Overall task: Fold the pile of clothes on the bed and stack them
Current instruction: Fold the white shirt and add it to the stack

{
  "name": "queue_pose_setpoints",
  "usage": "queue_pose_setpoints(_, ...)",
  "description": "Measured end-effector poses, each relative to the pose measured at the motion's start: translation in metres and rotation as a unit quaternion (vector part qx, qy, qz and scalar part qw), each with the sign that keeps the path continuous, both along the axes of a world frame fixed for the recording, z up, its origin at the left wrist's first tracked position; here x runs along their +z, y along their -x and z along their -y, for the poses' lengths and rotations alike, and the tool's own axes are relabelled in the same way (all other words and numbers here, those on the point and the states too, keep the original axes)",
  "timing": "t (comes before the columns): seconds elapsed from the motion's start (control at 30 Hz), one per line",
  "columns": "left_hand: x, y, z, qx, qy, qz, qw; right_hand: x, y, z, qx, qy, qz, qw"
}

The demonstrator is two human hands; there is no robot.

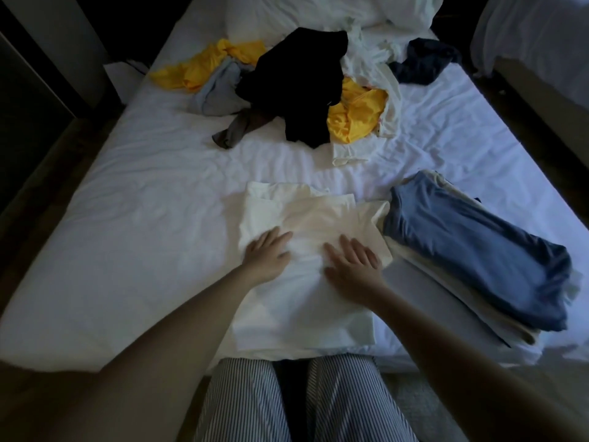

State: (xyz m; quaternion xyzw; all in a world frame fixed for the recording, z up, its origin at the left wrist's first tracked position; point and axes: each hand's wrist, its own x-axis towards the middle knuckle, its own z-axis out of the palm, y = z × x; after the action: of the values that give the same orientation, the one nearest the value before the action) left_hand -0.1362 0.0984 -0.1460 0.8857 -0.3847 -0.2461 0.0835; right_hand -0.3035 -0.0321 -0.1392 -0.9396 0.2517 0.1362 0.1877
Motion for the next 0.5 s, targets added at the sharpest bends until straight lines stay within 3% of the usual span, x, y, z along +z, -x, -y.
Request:
queue_pose_setpoints(0.2, 0.005, -0.002, -0.056, 0.104, 0.024, 0.005, 0.994, 0.015, 0.025, -0.019, -0.119, 0.049, 0.106, 0.986)
queue_pose_setpoints(0.33, 0.008, 0.023, -0.073, 0.196, 0.091, -0.019, 0.976, 0.009, 0.044, -0.045, -0.232, -0.023, 0.113, 0.966)
queue_pose_setpoints(0.4, 0.01, 0.033, -0.08, 0.27, 0.156, -0.078, 0.947, 0.009, 0.051, -0.058, -0.334, -0.063, 0.142, 0.93)
queue_pose_setpoints(0.5, 0.011, 0.04, -0.093, 0.355, 0.193, -0.243, 0.882, 0.014, 0.054, -0.074, -0.395, -0.143, 0.192, 0.887)
